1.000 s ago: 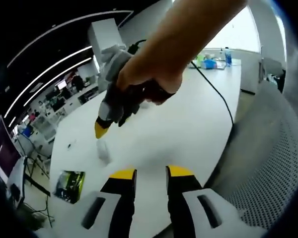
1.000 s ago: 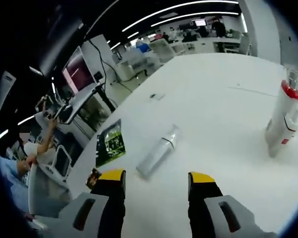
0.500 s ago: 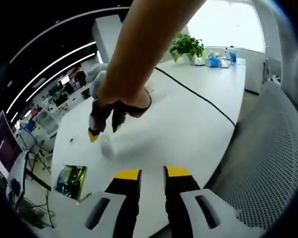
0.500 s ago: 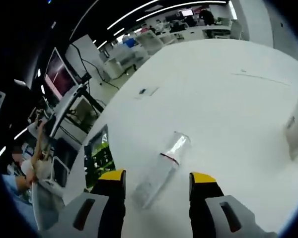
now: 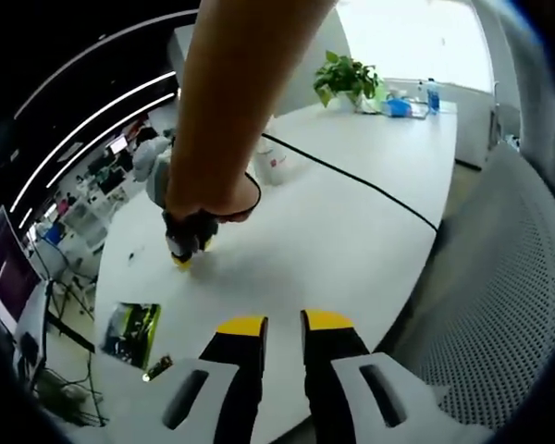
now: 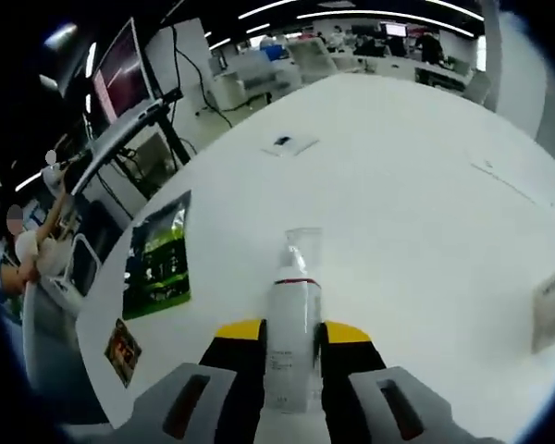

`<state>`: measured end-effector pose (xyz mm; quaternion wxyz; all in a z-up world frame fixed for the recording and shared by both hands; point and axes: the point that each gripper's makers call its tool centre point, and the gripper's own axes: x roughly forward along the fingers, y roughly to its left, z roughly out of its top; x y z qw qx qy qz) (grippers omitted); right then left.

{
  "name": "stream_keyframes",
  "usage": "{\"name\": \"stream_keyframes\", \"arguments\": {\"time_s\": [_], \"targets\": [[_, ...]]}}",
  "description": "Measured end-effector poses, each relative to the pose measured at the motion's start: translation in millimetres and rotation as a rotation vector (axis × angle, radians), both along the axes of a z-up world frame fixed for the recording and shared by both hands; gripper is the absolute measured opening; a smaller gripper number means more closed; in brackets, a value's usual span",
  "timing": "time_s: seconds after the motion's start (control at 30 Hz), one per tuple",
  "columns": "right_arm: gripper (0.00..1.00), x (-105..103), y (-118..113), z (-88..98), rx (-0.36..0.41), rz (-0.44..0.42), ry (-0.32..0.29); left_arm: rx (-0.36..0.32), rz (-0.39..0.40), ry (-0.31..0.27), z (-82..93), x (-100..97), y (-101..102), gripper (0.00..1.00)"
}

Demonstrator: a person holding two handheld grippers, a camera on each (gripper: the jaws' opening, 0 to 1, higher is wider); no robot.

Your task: Arrange the skincare products in the storage area until every visible bottle or jar stands upright without overlapping.

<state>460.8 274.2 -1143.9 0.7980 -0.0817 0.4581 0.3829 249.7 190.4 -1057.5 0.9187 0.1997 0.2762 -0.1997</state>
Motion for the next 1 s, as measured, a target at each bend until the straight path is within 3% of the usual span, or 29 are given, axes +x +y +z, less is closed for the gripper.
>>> {"name": "stream_keyframes", "arguments": {"time_s": [0.03, 0.2, 0.47, 0.63, 0.77, 1.0], "targets": [[0.15, 2, -3, 1.2, -0.001, -0.038, -0.002, 0.003, 0.003, 0.000, -0.4, 0.4, 1, 0.13], [0.14, -8, -9, 4.1, 0.023, 0.019, 0.023, 0.005, 0.009, -0.004, 0.3, 1.3, 2, 0.13], [0.14, -40, -21, 36.9, 0.150, 0.075, 0.009, 0.012, 0.019, -0.014, 1.5, 2.6, 6, 0.14], [0.14, -64, -40, 56.8, 0.201, 0.095, -0.016, 0.006, 0.011, -0.026, 3.7, 2.7, 4, 0.14], [0.14, -85, -58, 77.2, 0.260, 0.087, -0.034, -0.028, 0.010, -0.031, 7.2, 3.6, 3, 0.16], [0.14, -115, -101, 109.4, 0.372, 0.018, -0.059, -0.183, 0.017, -0.033, 22.7, 6.7, -2, 0.22]]}}
